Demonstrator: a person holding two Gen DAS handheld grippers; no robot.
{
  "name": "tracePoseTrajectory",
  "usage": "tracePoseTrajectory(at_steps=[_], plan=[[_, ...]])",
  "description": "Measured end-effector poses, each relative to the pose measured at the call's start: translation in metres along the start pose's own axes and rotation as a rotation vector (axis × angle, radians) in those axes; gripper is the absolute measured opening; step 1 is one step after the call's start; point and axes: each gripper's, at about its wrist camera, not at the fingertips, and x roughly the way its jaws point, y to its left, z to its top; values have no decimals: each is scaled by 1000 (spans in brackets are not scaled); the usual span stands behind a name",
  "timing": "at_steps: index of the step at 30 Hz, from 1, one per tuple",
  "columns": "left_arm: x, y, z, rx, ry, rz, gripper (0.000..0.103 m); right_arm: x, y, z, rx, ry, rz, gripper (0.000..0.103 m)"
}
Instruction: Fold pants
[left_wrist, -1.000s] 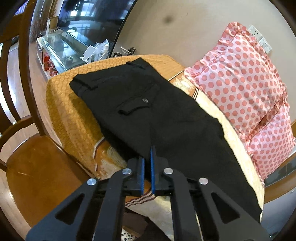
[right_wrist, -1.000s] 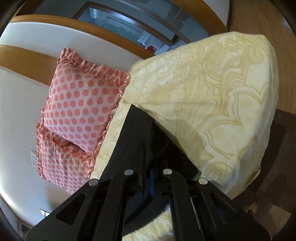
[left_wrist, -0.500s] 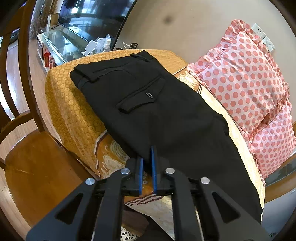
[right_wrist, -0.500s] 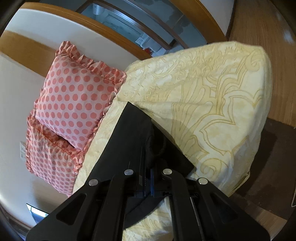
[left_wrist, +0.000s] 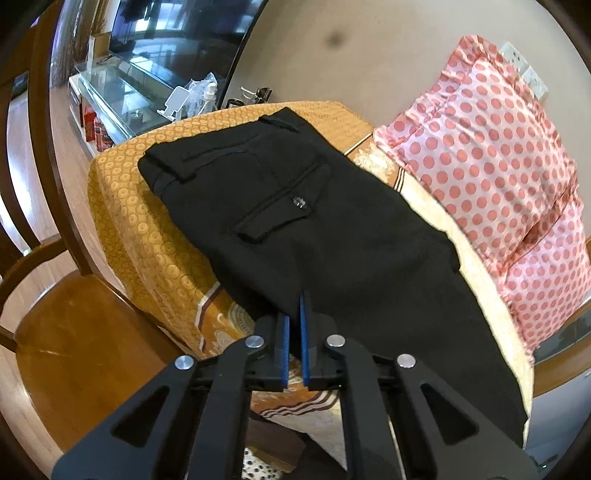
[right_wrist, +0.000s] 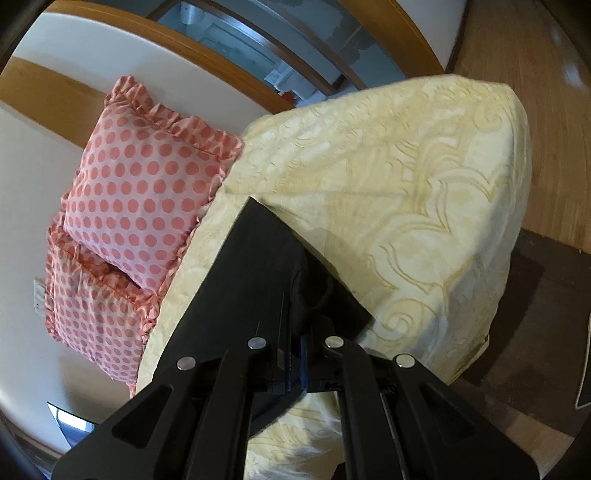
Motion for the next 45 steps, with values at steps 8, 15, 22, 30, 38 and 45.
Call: tracePoseTrajectory(at_steps=[8, 15, 22, 30, 38, 45], plan=[[-17, 4, -17, 56, -86, 65, 53, -17, 15, -4, -103, -49, -125, 14], [-64, -18, -32, 155, -291, 73, 75, -26, 106, -17, -415, -174, -208, 55], [-35, -103, -70, 437, -206, -96, 92, 71, 296, -134, -916, 308, 365, 54], [5, -128, -98, 546, -147, -74, 97, 159, 447, -304, -1478, 568, 656, 54], [26, -122, -113, 562, -153, -66, 101, 233, 480, -387, -1714, 698, 632, 48], [28, -122, -115, 584, -183, -68, 101, 261, 484, -400, -1682, 810, 599, 47]])
